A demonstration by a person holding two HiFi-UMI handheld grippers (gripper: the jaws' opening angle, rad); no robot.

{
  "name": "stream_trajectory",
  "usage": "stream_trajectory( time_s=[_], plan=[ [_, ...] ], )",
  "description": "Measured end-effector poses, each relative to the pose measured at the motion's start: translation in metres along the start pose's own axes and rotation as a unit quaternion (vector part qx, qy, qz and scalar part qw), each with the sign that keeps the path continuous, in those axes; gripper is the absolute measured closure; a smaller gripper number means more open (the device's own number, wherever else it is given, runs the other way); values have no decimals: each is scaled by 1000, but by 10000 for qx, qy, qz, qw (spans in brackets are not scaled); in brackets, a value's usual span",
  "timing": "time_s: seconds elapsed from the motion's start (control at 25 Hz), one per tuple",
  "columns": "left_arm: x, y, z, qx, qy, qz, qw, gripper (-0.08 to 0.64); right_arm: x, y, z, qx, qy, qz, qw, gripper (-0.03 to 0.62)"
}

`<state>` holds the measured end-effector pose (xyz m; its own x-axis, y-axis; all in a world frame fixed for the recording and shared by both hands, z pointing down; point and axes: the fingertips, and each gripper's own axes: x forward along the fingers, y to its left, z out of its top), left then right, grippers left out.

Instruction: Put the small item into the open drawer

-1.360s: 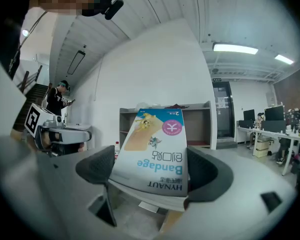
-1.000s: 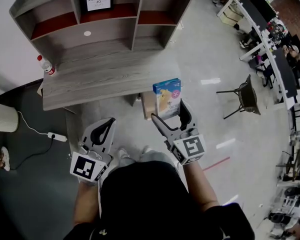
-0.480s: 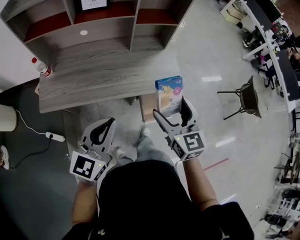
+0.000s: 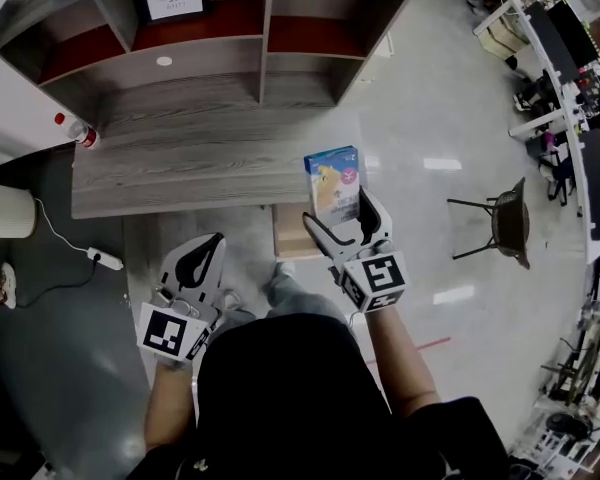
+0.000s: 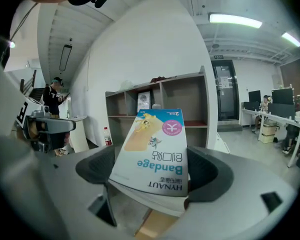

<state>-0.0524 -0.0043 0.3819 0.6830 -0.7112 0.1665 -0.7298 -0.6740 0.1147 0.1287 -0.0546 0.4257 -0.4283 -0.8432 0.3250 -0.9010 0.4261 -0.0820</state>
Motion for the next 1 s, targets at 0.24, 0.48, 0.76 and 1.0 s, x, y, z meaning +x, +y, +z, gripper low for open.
stream_trajectory(
  time_s=[0.24, 0.48, 0.76, 1.0],
  plan=[
    [25, -11, -4, 58, 238, 423, 9988, 560, 20, -33, -28, 5, 362, 350, 9987, 130],
    [34, -13, -16, -45, 391, 657, 9971, 561, 40, -45, -78, 53, 862, 526, 9949, 130],
    [30, -3, -28, -124, 585, 635, 9962, 560, 56, -41, -142, 91, 1508, 531, 9871, 130],
    [13, 10, -47, -180, 815, 545, 9950, 560, 61, -18, -216, 62, 2186, 609, 9739, 131]
  ],
)
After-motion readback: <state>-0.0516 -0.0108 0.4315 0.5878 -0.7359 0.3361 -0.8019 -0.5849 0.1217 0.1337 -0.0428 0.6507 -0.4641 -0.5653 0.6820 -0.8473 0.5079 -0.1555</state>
